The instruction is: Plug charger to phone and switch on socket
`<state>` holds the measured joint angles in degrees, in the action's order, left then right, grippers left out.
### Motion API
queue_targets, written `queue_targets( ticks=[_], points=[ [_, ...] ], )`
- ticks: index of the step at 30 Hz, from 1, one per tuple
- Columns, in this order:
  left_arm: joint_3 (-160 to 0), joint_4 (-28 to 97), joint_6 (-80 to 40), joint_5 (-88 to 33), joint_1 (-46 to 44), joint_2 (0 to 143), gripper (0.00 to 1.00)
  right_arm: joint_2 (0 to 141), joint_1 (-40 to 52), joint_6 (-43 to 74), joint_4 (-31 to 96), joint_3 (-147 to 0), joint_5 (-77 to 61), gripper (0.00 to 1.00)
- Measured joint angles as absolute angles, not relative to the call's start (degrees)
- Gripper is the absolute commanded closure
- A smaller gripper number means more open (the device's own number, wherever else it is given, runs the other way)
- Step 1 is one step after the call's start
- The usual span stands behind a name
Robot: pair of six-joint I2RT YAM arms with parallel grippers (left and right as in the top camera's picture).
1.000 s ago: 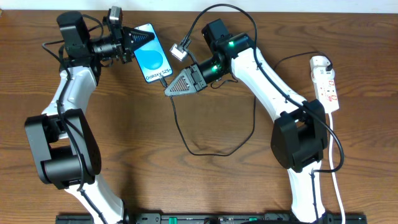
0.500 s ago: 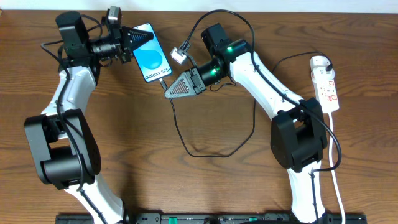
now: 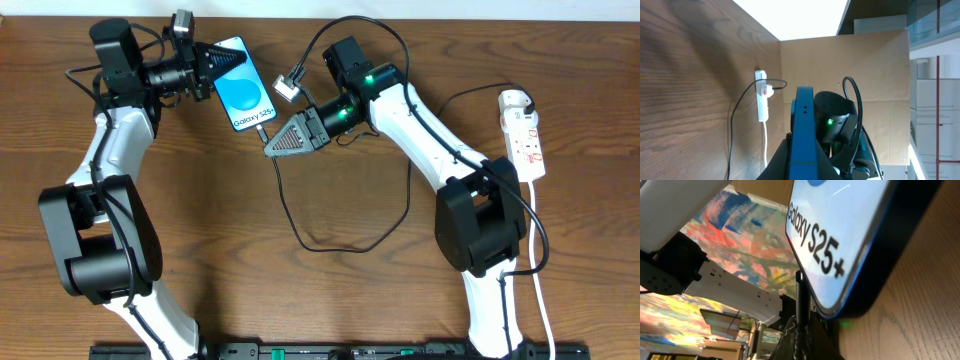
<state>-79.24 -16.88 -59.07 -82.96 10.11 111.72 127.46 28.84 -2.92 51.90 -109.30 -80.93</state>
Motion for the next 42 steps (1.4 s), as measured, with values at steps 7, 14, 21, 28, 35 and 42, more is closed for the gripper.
queue_targets(
  ticks=[7, 14, 21, 28, 35, 42],
  points=[
    [-79.2, -16.9, -59.1, -82.2, 10.2, 111.7, 0.93, 127.5, 28.9, -0.9, 50.0, -109.1, -80.7, 0.99],
    [-79.2, -16.9, -59.1, -82.2, 10.3, 111.7, 0.93, 127.5, 29.1, -0.1, 49.8, -109.1, -80.7, 0.99],
    [-79.2, -16.9, -59.0, -82.8, 10.3, 111.7, 0.93, 127.5, 29.5, 0.0, 49.8, -109.1, -80.6, 0.99],
    [-79.2, -17.0, -59.0, -83.2, 10.3, 111.7, 0.93, 127.5, 29.5, 0.3, 49.9, -109.0, -80.6, 0.99],
    [-79.2, -19.9, -58.7, -84.4, 10.3, 111.7, 0.93, 127.5, 29.5, 1.0, 49.9, -109.0, -80.6, 0.99],
    [-79.2, -20.1, -58.7, -84.8, 10.3, 111.7, 0.93, 127.5, 29.5, 1.1, 49.7, -109.0, -80.6, 0.99]
  ],
)
